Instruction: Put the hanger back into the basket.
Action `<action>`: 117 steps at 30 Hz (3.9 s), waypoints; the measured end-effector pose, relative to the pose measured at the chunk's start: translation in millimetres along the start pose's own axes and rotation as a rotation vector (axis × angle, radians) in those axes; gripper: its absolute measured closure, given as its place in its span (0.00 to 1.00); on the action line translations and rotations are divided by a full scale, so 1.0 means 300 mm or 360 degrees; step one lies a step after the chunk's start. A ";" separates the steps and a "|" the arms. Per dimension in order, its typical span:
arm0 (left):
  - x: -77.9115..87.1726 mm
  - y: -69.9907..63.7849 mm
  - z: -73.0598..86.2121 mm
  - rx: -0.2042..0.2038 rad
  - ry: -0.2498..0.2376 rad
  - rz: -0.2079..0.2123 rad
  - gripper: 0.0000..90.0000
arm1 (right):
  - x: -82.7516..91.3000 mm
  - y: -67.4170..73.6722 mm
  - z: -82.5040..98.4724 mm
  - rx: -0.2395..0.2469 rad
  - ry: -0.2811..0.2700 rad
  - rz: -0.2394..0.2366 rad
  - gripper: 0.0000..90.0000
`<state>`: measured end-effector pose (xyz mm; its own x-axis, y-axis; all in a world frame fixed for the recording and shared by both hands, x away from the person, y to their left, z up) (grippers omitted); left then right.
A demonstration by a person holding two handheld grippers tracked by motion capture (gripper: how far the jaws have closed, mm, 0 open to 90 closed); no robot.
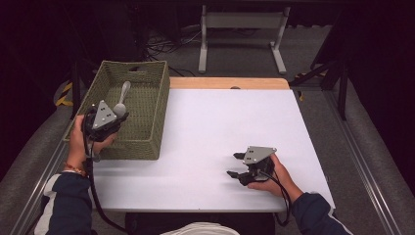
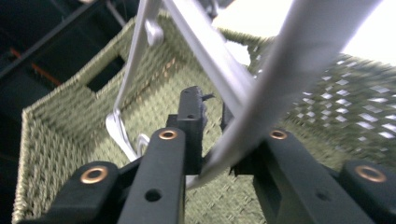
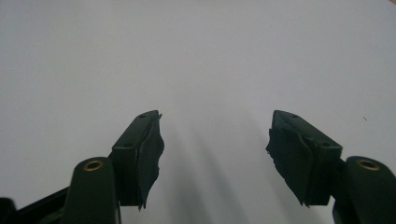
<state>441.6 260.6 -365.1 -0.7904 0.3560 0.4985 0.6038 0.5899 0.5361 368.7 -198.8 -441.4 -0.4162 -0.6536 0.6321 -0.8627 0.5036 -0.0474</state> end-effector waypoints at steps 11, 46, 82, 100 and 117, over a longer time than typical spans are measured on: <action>0.042 0.008 -0.001 0.0139 -0.0163 0.0105 0.44 | 0.002 -0.010 0.002 -0.0016 0.0018 0.0002 0.38; 0.117 -0.101 -0.028 0.0333 -0.0495 0.0137 0.09 | 0.063 -0.033 -0.010 -0.0085 -0.0162 0.0151 0.35; 0.216 -0.368 -0.187 0.0063 -0.0772 0.0199 0.11 | 0.148 -0.028 -0.031 -0.0145 -0.0434 0.0403 0.18; 0.122 -0.518 -0.143 -0.0030 -0.0619 0.0431 0.11 | 0.162 0.011 -0.006 -0.0108 -0.0434 0.0505 0.15; 0.052 -0.564 -0.025 0.0037 -0.0442 0.0402 0.10 | 0.149 0.043 0.031 -0.0071 -0.0386 0.0535 0.15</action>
<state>327.9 160.8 -443.0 -0.6167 0.6734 0.4077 0.7833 0.4736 0.4027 336.2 -226.8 -420.9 -0.7327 -0.5602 0.3863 -0.6561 0.7322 -0.1828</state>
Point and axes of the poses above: each handheld gripper's, and its own axes: x roughly backward along the jaws, z roughly out of its underside, y roughly to its left, the point moved 1 cm from there along -x, roughly forward along the jaws, and after that the axes turned 8 degrees about -x, right-handed, at the moved point
